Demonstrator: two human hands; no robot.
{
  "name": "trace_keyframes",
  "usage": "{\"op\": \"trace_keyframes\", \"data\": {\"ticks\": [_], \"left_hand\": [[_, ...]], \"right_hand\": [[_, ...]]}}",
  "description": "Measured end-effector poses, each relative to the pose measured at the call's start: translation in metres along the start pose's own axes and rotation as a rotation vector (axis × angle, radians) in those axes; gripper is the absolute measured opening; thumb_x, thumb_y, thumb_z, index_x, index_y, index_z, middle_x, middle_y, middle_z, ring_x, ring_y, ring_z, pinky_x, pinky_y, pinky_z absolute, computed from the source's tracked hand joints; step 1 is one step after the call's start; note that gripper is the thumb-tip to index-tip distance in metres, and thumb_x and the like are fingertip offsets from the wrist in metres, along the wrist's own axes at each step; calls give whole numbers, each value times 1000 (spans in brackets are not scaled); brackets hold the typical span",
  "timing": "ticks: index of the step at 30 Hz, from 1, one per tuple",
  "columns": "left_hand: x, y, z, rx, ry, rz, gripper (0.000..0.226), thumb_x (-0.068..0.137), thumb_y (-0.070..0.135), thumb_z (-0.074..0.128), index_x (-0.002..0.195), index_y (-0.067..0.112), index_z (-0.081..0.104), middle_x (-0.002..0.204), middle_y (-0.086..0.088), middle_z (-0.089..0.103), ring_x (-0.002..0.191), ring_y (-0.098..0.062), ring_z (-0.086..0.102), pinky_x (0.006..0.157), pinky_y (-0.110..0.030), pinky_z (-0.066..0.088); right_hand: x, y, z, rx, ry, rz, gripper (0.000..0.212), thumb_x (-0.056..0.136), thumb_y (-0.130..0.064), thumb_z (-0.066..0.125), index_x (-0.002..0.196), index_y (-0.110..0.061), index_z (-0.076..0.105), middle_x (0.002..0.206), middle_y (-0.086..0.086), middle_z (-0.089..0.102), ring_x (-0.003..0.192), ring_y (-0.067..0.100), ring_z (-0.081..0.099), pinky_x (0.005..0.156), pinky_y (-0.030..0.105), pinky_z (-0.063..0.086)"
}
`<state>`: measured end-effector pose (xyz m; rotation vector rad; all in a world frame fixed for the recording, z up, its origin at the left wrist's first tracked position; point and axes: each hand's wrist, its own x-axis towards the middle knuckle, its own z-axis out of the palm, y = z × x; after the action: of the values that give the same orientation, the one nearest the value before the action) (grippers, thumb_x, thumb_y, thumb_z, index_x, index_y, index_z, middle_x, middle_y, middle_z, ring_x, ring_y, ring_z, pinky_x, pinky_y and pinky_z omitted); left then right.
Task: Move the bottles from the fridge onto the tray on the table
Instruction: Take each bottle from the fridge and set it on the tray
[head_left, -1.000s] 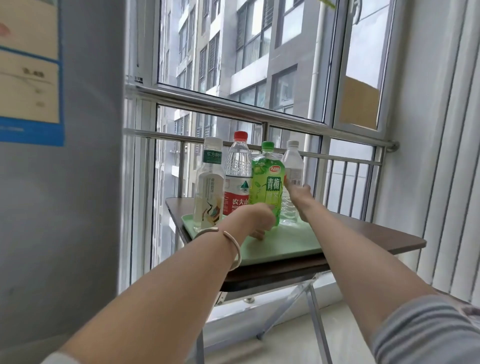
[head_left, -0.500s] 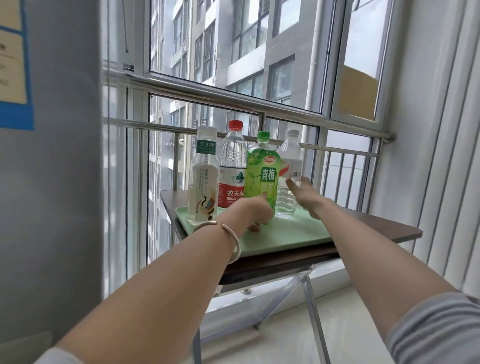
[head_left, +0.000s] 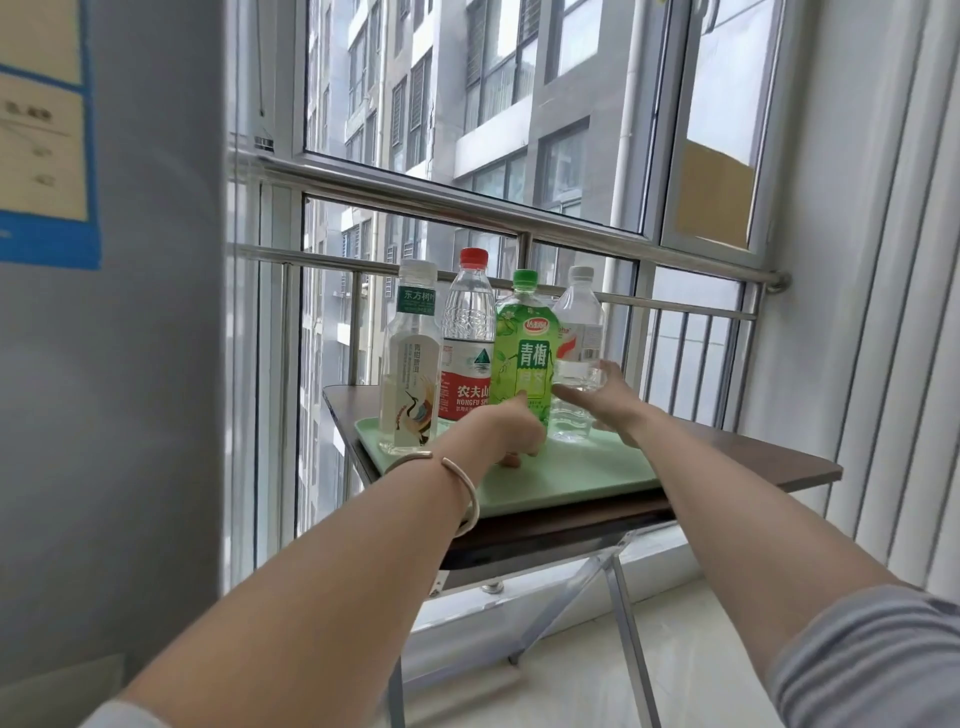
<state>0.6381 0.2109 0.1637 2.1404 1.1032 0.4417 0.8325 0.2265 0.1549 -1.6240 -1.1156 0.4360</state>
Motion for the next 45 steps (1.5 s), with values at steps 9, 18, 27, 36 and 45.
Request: {"op": "trace_keyframes", "data": {"ticks": [9,18,27,36,45], "left_hand": [[0,-2,0,-20,-3,5,80,94,0,44,155,28,1,157,-15,13,97,-18,51,99,-34,51],[-3,-3,0,-25,2,10,79,93,1,44,155,26,2,155,-14,16,98,-18,52,99,-32,51],[-6,-4,0,-7,23,6,79,94,3,45,155,24,1,151,-13,20,98,-17,51,100,-33,51],[-13,0,4,1,92,38,66,92,3,47,151,10,20,135,-14,42,89,-20,52,79,-29,51],[-68,22,1,-300,303,100,16,94,3,47,103,-3,59,105,-16,63,81,-22,57,88,-38,58]], "right_hand": [[9,-1,-7,-105,91,-11,84,78,-30,69,145,-18,20,145,15,37,128,35,42,107,50,37],[44,18,-7,-8,-43,35,93,62,-37,74,142,-16,32,144,9,44,130,32,44,104,51,38],[21,7,1,-206,49,-26,95,54,-50,75,136,-15,44,131,7,57,116,29,56,100,47,47],[1,-1,6,-193,169,3,85,62,-30,71,139,-16,35,127,6,53,114,29,55,94,41,48],[-119,-71,23,-525,221,-249,8,82,-14,58,74,-12,59,84,9,62,73,21,57,77,39,56]]}}
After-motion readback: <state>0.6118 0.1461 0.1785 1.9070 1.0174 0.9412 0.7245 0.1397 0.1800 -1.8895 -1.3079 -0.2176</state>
